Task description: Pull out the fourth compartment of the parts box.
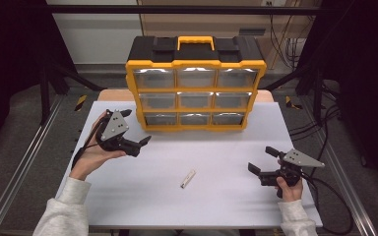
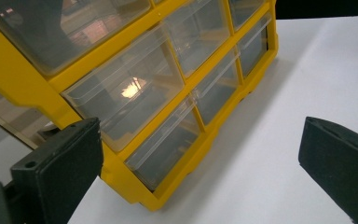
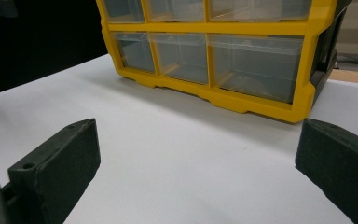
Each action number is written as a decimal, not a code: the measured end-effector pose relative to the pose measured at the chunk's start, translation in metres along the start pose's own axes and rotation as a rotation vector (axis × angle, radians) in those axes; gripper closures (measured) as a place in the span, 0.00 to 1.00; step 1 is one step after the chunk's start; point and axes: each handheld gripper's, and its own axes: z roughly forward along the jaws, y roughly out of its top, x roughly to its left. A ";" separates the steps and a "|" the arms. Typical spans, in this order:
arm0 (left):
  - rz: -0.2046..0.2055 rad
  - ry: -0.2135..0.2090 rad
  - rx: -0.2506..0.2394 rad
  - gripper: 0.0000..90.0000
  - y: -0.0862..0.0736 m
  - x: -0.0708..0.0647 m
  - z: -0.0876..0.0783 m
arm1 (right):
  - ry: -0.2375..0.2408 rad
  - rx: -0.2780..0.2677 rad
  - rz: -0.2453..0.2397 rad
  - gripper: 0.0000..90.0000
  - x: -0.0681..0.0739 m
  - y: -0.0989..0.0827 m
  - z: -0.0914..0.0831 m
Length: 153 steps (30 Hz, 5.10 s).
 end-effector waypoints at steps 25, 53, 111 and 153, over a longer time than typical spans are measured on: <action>0.149 0.007 0.074 0.00 0.020 0.006 0.021 | -0.001 0.003 0.007 0.00 0.001 0.000 0.000; 0.309 0.039 0.133 0.00 0.031 0.009 0.049 | 0.000 0.003 0.007 0.00 0.000 0.000 0.000; 0.752 0.160 0.267 0.03 0.028 0.006 0.093 | 0.000 0.005 0.008 0.00 0.000 0.000 0.000; 0.908 0.299 0.263 0.30 0.017 0.004 0.097 | 0.002 0.006 0.011 0.00 0.000 0.000 0.000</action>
